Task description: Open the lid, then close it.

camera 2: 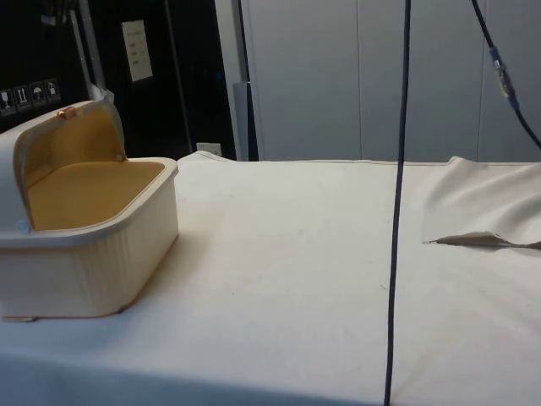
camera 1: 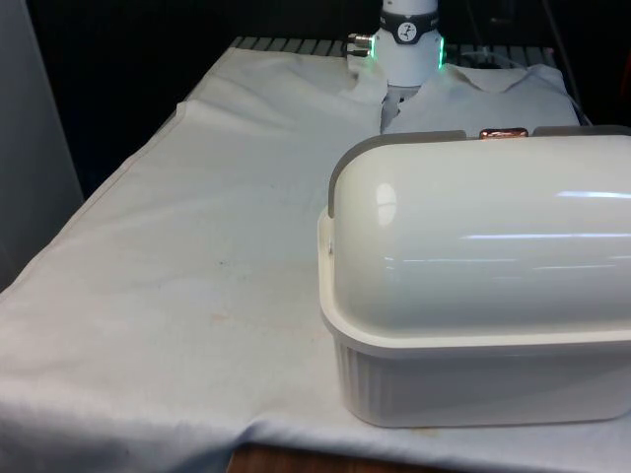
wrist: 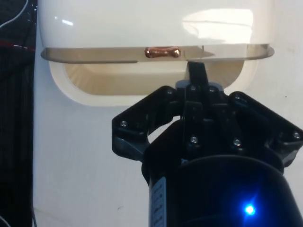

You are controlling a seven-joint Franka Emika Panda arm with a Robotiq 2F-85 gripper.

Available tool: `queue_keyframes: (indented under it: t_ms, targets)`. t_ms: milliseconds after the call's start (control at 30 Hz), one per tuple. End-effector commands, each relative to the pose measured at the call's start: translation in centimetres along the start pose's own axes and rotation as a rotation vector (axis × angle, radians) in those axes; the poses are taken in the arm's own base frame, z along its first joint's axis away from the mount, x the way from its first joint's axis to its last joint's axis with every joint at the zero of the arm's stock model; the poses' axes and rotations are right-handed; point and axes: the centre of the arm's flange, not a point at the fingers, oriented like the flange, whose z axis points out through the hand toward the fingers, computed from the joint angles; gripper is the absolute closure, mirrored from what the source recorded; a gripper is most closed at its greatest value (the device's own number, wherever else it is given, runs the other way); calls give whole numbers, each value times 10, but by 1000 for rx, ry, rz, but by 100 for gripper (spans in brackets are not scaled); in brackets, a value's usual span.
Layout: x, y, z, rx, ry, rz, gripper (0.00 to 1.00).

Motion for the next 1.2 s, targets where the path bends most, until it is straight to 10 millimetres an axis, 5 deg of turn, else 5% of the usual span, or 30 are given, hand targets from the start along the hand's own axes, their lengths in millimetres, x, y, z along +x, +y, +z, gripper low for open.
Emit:
queue_keyframes:
  t_ms: [0,700,1167]
  targets:
    - [3,-2,7,5,4,1,100]
    - [4,-16,60,1,53,-5,100]
    - [-1,-26,79,3,37,-11,100]
